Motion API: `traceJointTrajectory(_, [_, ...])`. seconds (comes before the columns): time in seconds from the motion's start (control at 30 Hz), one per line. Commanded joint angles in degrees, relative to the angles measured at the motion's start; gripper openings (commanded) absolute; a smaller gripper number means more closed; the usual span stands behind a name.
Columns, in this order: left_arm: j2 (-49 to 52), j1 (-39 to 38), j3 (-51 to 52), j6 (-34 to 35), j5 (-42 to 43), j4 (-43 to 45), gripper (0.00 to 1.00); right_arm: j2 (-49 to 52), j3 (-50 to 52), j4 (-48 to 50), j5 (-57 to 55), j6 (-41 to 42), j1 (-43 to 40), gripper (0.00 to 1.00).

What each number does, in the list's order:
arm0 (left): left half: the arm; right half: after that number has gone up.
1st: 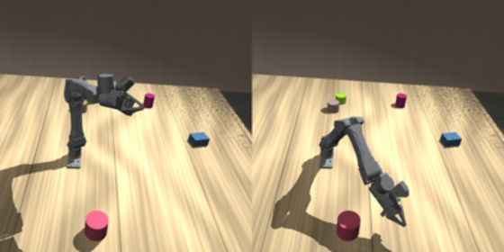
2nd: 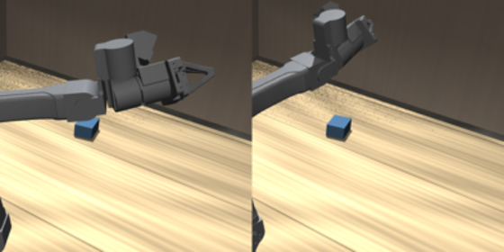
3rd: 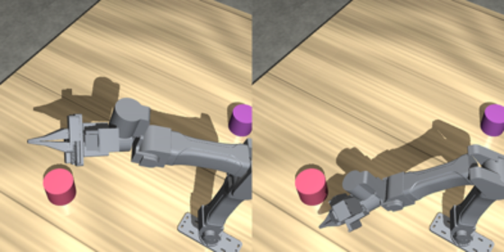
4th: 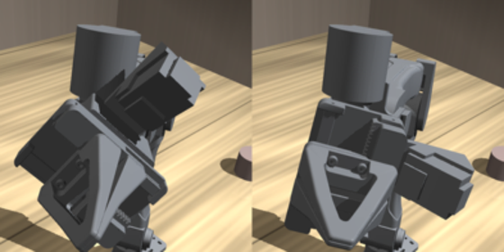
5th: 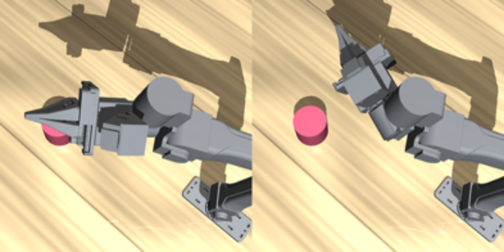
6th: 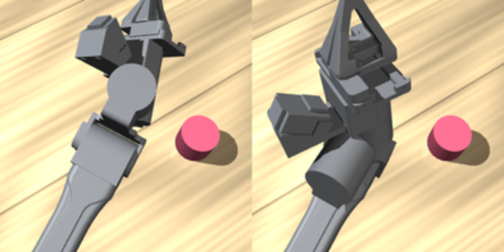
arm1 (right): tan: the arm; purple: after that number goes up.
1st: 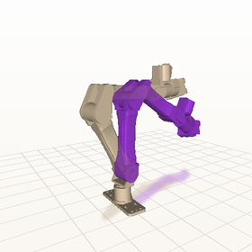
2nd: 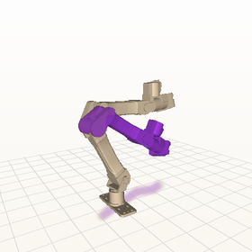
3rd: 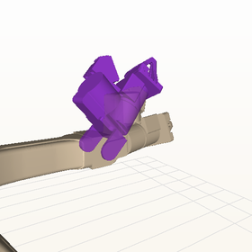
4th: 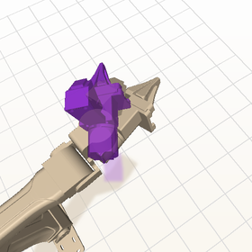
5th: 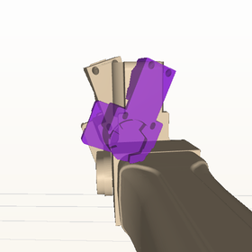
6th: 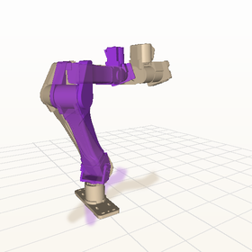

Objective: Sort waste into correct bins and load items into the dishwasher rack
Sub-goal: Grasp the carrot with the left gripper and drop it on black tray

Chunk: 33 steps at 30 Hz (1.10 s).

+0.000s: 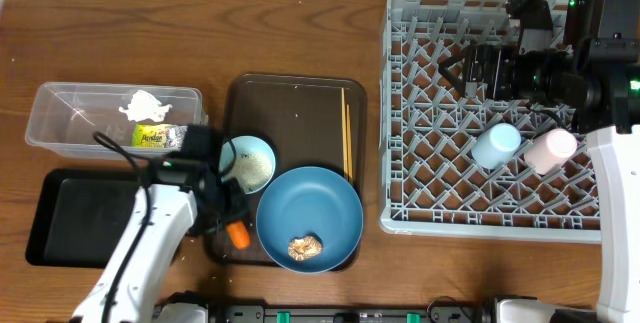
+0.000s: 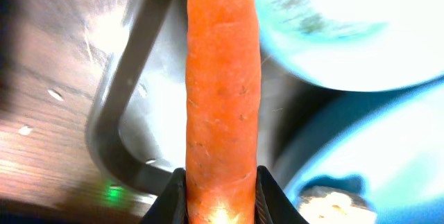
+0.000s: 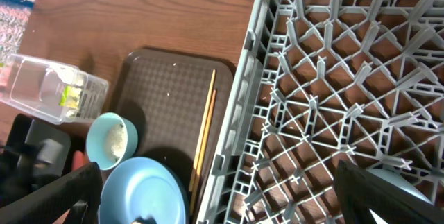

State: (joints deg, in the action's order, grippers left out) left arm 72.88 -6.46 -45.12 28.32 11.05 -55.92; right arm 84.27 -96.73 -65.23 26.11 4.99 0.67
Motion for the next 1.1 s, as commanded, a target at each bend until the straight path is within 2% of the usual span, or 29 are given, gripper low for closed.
traceJointTrajectory(0.0, [-2.6,1.0,-6.4,2.3,-6.0,-4.5,0.07,0.1,-0.1,-0.2,0.2,0.1,0.5,0.99])
traceJointTrajectory(0.1, [-3.6,3.9,-8.8,6.6,-9.4,-7.3,0.06,0.1,-0.1,-0.2,0.2,0.1,0.5,0.99])
traceJointTrajectory(0.27, [-4.1,11.1,-8.8,6.8,-11.1,-7.7,0.06,0.1,-0.1,-0.5,0.2,0.1,0.5,0.99])
traceJointTrajectory(0.43, [-4.1,21.7,-8.7,12.2,-19.2,-9.1,0.06,0.1,-0.1,-1.0,0.2,0.1,0.5,0.99])
traceJointTrajectory(0.63, [-3.5,34.4,-6.2,14.1,-19.7,-5.0,0.07,0.1,-0.1,-1.0,0.2,0.1,0.5,0.99])
traceJointTrajectory(0.73, [-2.6,38.9,-3.4,16.8,-19.3,-3.1,0.13,0.1,-0.1,-1.0,0.2,0.1,0.5,0.99])
traceJointTrajectory(0.8, [-2.0,40.5,-2.1,16.8,-18.4,-1.7,0.23,0.1,-0.1,-1.0,0.2,0.1,0.5,0.99])
traceJointTrajectory(0.87, [-1.3,41.2,-1.3,16.8,-16.9,-0.8,0.26,0.1,-0.1,-1.0,0.2,0.1,0.5,0.99])
traceJointTrajectory(0.93, [-0.9,41.2,-1.3,16.8,-16.6,-0.3,0.35,0.1,-0.1,-0.9,0.2,0.1,0.5,0.99])
traceJointTrajectory(1.07, [-1.1,41.2,-1.3,16.5,-16.3,-0.4,0.38,0.1,-0.1,-1.2,0.2,0.1,0.5,0.99])
